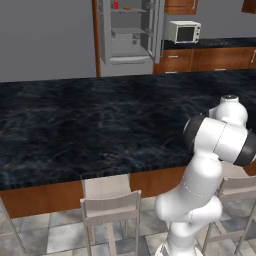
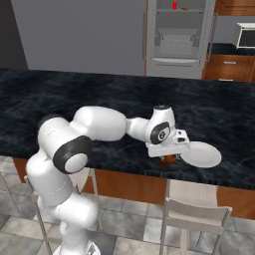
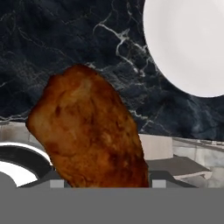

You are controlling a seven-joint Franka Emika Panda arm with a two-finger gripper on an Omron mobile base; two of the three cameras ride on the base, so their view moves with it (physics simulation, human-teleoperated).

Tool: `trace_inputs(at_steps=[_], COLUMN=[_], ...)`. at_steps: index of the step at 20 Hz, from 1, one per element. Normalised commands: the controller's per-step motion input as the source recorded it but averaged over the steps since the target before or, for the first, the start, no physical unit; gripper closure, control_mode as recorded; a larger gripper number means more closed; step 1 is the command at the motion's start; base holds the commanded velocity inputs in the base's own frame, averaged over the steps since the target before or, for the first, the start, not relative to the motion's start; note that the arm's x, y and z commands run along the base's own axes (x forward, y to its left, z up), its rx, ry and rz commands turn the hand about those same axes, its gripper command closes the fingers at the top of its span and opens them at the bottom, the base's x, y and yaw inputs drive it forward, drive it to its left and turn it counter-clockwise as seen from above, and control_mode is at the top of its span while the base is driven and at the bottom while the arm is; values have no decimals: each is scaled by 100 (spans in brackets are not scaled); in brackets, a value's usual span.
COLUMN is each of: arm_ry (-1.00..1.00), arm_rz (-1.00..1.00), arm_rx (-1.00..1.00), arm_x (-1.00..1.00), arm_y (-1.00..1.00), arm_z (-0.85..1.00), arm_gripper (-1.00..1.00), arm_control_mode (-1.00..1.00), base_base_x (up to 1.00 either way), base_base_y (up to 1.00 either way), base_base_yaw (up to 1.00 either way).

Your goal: Pick the chicken drumstick and bell pepper from their plates and place them in the bowl. Then put the bowl in the fridge.

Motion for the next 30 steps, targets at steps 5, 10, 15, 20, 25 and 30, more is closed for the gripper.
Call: trace_inputs(at_steps=[5,10,15,20,25,30], arm_ry=[0,0,0,0,0,0], arm_rz=[0,0,0,0,0,0], arm_rx=[0,0,0,0,0,0], arm_x=[0,0,0,0,0,0], arm_y=[0,0,0,0,0,0], arm_z=[0,0,0,0,0,0], arm_gripper=[100,100,100,100,100,100], arm_control_mode=[-100,-100,100,100,100,100], base_base_x=[0,0,0,0,-46,-37], base_base_y=[0,0,0,0,-30,-65], base_base_yaw=[0,0,0,0,-1,-12])
